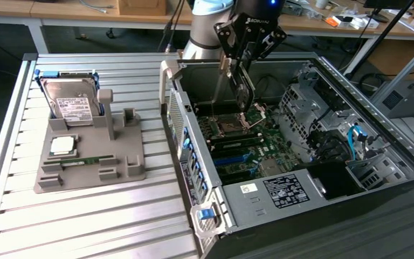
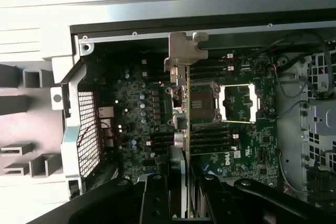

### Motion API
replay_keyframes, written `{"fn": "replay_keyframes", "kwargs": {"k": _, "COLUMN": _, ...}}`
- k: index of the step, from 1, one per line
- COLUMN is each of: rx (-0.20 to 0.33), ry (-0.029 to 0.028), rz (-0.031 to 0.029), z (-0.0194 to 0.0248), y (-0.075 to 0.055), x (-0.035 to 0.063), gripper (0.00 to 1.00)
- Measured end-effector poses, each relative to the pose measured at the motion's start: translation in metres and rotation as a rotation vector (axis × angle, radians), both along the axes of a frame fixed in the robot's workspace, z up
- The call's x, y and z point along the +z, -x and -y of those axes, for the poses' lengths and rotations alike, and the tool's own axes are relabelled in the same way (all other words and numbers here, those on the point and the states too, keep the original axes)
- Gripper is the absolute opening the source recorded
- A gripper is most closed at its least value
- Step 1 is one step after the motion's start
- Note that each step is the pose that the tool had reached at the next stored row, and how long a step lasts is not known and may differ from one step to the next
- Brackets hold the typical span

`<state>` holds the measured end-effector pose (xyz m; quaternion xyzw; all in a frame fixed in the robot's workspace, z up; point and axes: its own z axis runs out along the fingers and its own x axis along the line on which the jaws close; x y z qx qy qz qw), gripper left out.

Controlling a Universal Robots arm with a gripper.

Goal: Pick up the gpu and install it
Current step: 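Pick up the gpu and move the gpu toward the slot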

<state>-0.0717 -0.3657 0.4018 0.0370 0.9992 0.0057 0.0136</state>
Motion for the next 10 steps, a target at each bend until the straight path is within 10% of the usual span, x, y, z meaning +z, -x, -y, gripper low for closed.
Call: {"fn": "replay_keyframes", "kwargs": {"k": 10, "rx": 0.0, "ry": 0.0015, "rz": 0.0, "z": 0.0, "y": -0.0031, "x": -0.0015, "gripper": 0.27}}
